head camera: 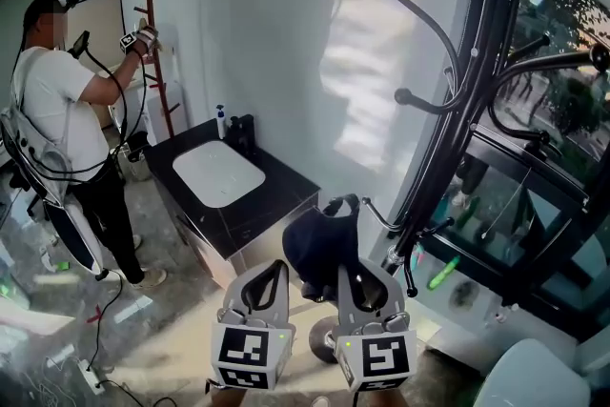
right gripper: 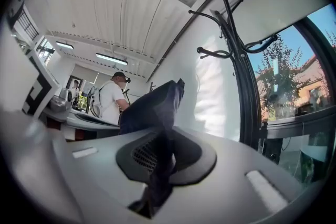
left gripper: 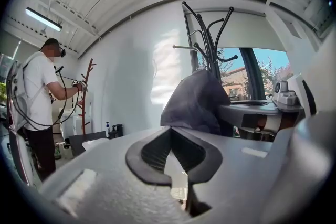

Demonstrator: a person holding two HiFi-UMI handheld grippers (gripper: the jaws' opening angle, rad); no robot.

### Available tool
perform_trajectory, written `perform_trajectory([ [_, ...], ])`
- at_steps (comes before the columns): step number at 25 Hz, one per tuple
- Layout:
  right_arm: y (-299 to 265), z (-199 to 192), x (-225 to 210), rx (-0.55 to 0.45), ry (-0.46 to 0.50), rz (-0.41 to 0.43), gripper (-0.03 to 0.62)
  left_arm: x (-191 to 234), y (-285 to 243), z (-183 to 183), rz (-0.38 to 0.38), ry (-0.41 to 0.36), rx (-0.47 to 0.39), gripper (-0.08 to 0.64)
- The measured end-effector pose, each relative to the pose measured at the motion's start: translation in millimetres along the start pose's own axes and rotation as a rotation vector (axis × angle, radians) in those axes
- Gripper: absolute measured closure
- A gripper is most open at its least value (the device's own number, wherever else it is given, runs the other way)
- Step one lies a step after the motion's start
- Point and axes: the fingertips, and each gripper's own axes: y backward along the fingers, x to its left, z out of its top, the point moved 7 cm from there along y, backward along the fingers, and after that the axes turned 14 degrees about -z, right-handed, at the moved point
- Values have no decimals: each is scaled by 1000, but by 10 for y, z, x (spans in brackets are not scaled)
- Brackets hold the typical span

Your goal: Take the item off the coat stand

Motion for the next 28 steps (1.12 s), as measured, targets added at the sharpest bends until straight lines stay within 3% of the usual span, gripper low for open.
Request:
perform_trajectory([
  [12,47,-280,-94,73,-22,-44,560,-68,-81,-130,-45,-13,44,555],
  [28,30,-225,-50,76,-27,-41,559,-76,-106,-143,-70,-5,56,555],
])
